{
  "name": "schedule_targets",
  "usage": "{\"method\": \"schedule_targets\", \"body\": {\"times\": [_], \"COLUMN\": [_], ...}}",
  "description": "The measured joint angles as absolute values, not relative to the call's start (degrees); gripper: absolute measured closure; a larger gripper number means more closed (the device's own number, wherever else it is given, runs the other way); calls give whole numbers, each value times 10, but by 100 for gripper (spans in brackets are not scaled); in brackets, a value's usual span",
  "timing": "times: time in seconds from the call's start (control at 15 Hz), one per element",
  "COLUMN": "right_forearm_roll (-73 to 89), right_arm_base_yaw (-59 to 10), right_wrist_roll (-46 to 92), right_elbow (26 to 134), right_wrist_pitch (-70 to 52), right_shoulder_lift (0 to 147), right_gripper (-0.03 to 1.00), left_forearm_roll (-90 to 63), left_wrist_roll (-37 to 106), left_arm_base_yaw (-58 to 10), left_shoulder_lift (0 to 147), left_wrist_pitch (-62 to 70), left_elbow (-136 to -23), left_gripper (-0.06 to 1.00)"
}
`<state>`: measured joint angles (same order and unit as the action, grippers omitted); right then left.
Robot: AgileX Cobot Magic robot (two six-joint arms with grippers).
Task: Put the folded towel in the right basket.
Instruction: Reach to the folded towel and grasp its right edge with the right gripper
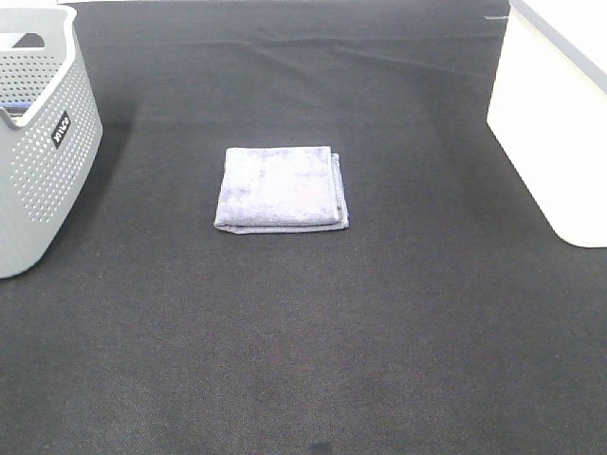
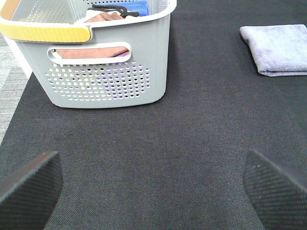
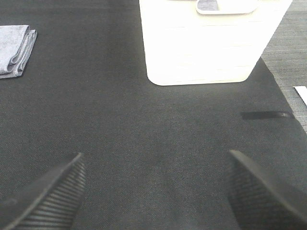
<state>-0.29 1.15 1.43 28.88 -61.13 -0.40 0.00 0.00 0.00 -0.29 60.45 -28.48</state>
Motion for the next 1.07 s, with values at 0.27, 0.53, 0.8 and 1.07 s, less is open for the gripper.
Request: {"method": "schedule_targets", "body": {"times": [0.27, 0.53, 0.8, 1.07], "right_forearm_roll": [-3, -3, -3, -3], "right_arm_base_yaw": [11, 11, 11, 11], "right_wrist_roll": [14, 14, 14, 14], "right_elbow": [289, 289, 289, 289], "right_wrist_pitch": [-611, -611, -611, -611], "right_shoulder_lift": [-4, -4, -4, -4], "right_gripper": [21, 21, 21, 21], "left_forearm_roll": [0, 0, 0, 0], "left_wrist_roll": [0, 0, 0, 0], "left_arm_base_yaw": [0, 0, 0, 0], "left_shoulder_lift": [-3, -3, -3, -3], "left_wrist_pitch": [604, 604, 604, 604], "left_elbow": [-285, -285, -285, -285], "left_gripper": [-3, -3, -3, -3]}}
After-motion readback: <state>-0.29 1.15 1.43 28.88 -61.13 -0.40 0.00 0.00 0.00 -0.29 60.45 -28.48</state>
